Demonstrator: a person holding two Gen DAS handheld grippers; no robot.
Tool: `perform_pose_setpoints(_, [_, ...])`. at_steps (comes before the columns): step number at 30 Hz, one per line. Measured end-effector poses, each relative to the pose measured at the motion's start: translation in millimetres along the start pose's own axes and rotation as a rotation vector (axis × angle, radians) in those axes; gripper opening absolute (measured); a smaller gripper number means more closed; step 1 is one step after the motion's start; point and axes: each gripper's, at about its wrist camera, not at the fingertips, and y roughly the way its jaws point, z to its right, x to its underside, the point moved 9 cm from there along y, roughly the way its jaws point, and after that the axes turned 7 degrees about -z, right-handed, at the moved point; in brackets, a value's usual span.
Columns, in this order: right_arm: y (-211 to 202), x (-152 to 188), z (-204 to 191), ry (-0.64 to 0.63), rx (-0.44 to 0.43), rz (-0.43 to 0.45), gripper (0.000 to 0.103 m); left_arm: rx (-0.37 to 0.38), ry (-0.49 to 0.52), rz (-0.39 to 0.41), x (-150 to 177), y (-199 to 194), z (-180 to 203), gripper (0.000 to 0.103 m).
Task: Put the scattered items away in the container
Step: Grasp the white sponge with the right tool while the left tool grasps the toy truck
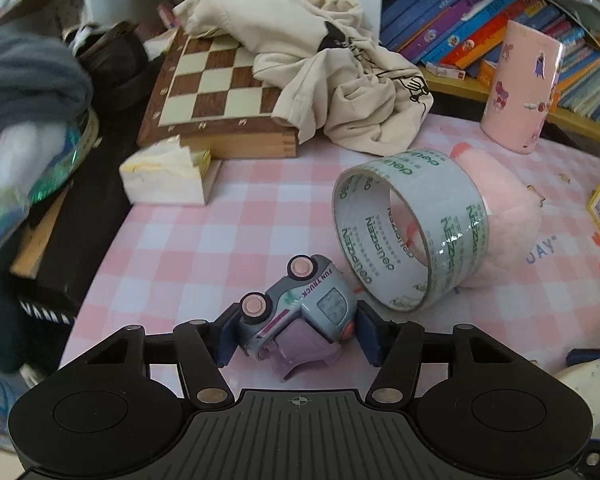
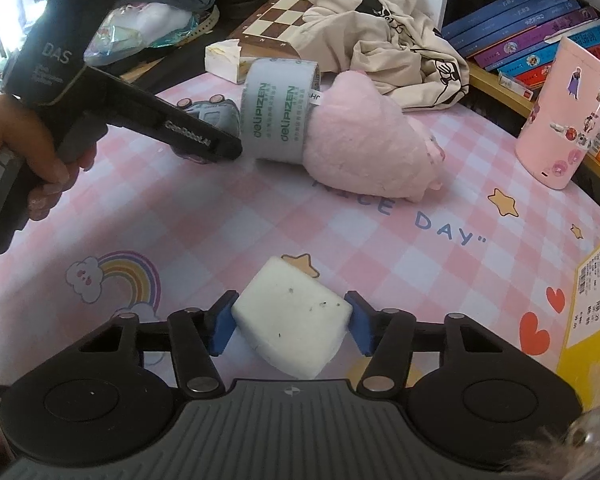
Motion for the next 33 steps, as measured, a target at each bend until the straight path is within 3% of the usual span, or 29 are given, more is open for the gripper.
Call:
perform_pose_setpoints(6, [-12.4, 6.6, -4.8, 0.014, 0.001, 0.006, 0.052, 0.068, -0.086, -0.011, 19.3, -24.4, -0.2, 0.058])
perform_pose_setpoints(17, [-37.4, 27.3, -23.4, 0.019, 0.008, 0.003, 0.052, 0.202, -0.124, 0.013, 59.1, -87.2, 29.6, 0.058])
perform_pose_setpoints(33, [-77.7, 59.6, -36.6, 0.048, 0.069, 0.032, 0.049, 0.266, -0.102, 0.066, 93.5, -134.4, 51.8, 0.058])
